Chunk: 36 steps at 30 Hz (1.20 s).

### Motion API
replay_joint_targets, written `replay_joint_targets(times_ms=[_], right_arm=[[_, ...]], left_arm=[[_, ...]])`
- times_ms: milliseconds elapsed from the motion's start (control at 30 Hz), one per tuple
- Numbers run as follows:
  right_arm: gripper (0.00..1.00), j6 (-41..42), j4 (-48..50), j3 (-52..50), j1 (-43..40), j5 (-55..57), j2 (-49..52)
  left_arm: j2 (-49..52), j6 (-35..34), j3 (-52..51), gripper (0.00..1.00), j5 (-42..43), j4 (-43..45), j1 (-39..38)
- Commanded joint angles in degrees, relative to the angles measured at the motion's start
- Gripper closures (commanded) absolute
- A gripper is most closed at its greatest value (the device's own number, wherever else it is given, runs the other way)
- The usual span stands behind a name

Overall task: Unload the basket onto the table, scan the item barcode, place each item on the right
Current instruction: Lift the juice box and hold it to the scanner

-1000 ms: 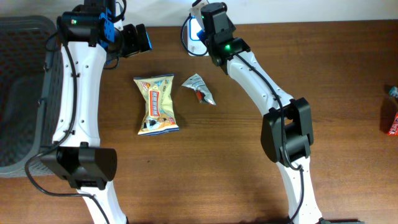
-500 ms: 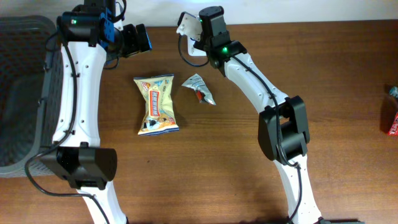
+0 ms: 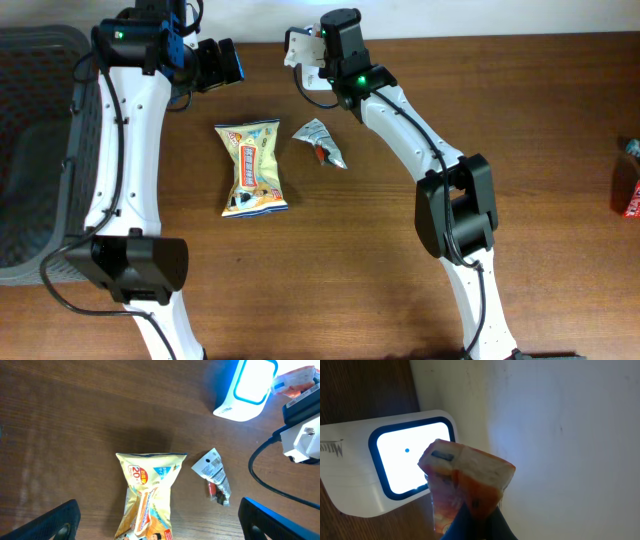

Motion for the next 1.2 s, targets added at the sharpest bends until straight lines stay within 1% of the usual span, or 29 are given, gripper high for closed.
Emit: replay_joint_targets(times_ms=[0, 233, 367, 500, 667, 967, 1033, 1167], right_arm=[[0.96, 6.7, 0.7, 0.7, 0.2, 1.2, 0.4], [0.96, 11.1, 1.2, 0.7, -0.1, 4.6, 0.5], [0.96, 14.1, 1.0, 0.7, -0.4, 4.8, 1.2], [0.96, 14.1, 0.5, 0.6, -0.5, 5.5, 3.0], [0.96, 14.1, 4.1, 0.6, -0.5, 13.1, 3.9], [0.96, 14.3, 3.7, 0.7, -0.2, 13.5, 3.9], [0.96, 17.9, 2.8, 0.7, 0.1, 13.6, 3.8], [0.96, 30.5, 1.9, 0.7, 0.2, 13.5, 3.2]], left_arm=[[-0.5, -0.4, 0.0, 0.01, -0.6, -0.1, 0.3], [-0.5, -0.4, 0.0, 0.01, -0.6, -0.1, 0.3], [-0.5, -0.4, 0.0, 0.01, -0.6, -0.1, 0.3], [-0.5, -0.4, 0.0, 0.01, -0.6, -0.1, 0.3], [-0.5, -0.4, 0.0, 0.01, -0.6, -0.1, 0.4], [-0.5, -0.4, 0.0, 0.01, -0.6, -0.1, 0.4], [-0.5, -0.4, 0.0, 0.01, -0.6, -0.1, 0.4], [-0.5, -0.4, 0.0, 0.01, -0.6, -0.1, 0.3]])
